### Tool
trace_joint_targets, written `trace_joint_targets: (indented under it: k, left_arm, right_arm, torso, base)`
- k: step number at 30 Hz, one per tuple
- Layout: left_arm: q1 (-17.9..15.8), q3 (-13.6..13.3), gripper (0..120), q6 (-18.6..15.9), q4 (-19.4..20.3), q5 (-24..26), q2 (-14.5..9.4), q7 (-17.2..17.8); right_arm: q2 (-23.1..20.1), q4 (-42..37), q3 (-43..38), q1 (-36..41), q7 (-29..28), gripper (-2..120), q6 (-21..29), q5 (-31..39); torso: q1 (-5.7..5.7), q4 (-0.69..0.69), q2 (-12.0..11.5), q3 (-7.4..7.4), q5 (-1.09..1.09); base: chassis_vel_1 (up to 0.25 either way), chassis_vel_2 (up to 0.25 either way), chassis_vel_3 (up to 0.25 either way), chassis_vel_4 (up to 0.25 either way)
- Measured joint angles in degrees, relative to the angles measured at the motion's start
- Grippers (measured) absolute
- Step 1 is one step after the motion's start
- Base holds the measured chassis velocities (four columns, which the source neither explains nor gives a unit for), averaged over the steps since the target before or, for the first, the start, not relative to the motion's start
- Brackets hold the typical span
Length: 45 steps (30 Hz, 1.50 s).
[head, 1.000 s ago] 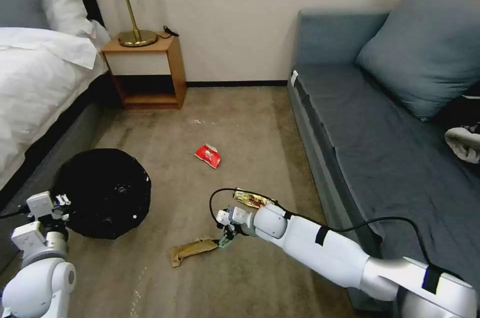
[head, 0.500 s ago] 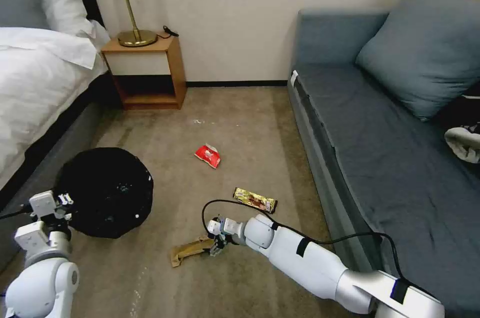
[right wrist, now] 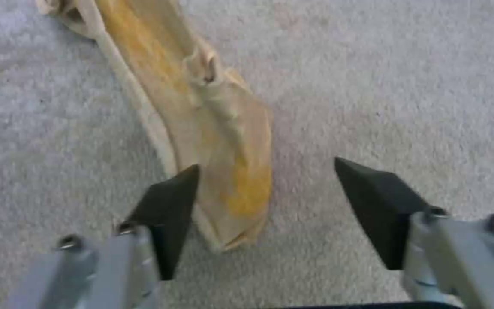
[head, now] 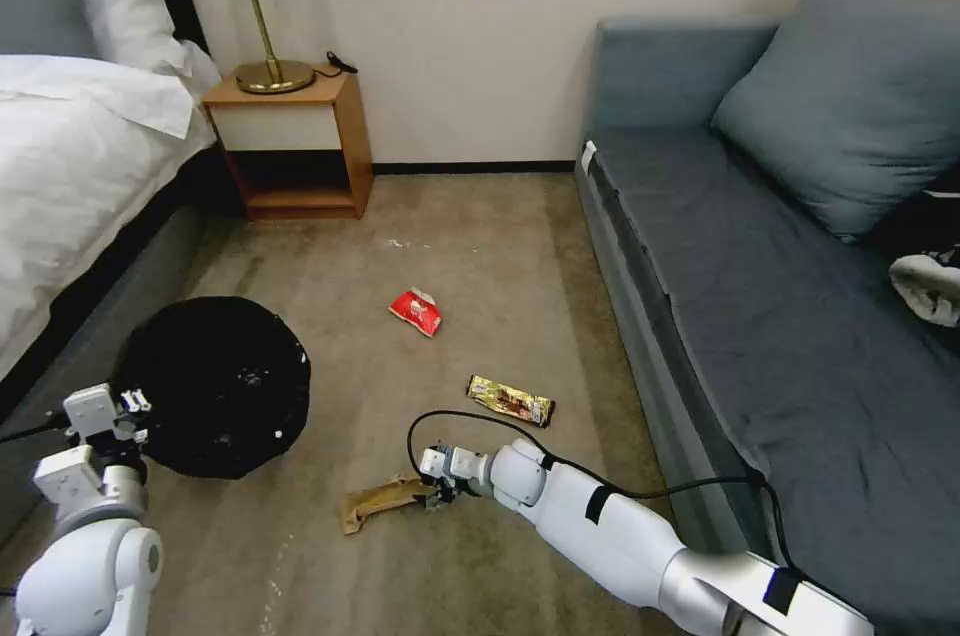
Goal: Pick up the trash bin, then pick up the garbage on the floor and place it into the trash bin.
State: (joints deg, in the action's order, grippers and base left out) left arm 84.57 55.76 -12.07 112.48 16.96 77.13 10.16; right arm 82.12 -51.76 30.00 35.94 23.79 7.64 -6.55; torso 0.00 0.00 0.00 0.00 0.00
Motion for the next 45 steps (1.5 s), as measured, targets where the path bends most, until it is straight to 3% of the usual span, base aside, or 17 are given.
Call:
trace_joint_targets:
  k: [13, 17, 24, 29, 39, 43, 45]
  left_arm:
    - [-0.7, -1.1, 5, -0.1, -0.9, 0.0, -0.7, 0.0]
    - [-0.7, -1.1, 5, -0.1, -1.0, 0.0, -0.9, 0.0]
    - [-0.8, -1.4, 5, -0.1, -1.1, 0.0, -1.0, 0.0]
    - [-0.8, -2.2, 5, -0.1, -1.5, 0.1, -1.2, 0.0]
    - [-0.9, -4.2, 5, 0.1, -2.9, 0.4, -1.3, 0.0]
    - [-0.9, -4.9, 5, 0.1, -3.1, 0.5, -1.3, 0.0]
    - [-1.1, -5.2, 5, 0.1, -3.1, 0.5, -1.3, 0.0]
  right_arm:
    - [-1.2, 0.0, -1.4, 0.7, 1.8, 11, -1.5, -0.7]
    - [-1.2, 0.5, -1.9, 0.7, 1.4, 0, -3.2, 0.0]
    - [-1.5, 0.3, -3.1, 1.0, 0.5, 0, -6.3, 1.5]
    - [-3.9, -4.0, -6.4, 2.4, 0.3, 0, -8.8, 4.1]
    - [-14.5, -26.3, -15.3, 6.8, -6.8, 0, -6.2, 16.6]
    - [-16.1, -31.0, -17.7, 8.1, -12.2, 0, -8.8, 12.3]
    - [-16.2, -32.8, -19.4, 8.3, -14.2, 0, -12.5, 7.5]
  torso:
    - [0.00, 0.00, 0.0, 0.00, 0.00]
    - [0.00, 0.00, 0.0, 0.00, 0.00]
    - [0.00, 0.00, 0.0, 0.00, 0.00]
    - [0.00, 0.01, 0.0, 0.00, 0.00]
    - [0.00, -0.01, 0.0, 0.00, 0.01]
    - [0.00, -0.01, 0.0, 0.00, 0.01]
    - [0.00, -0.01, 0.0, 0.00, 0.01]
  base:
    - [0.000, 0.000, 0.000, 0.000]
    - [0.000, 0.000, 0.000, 0.000]
    - [0.000, 0.000, 0.000, 0.000]
    - [0.000, 0.000, 0.000, 0.000]
    - [0.000, 0.000, 0.000, 0.000]
    - [0.000, 0.000, 0.000, 0.000]
    - [0.000, 0.000, 0.000, 0.000]
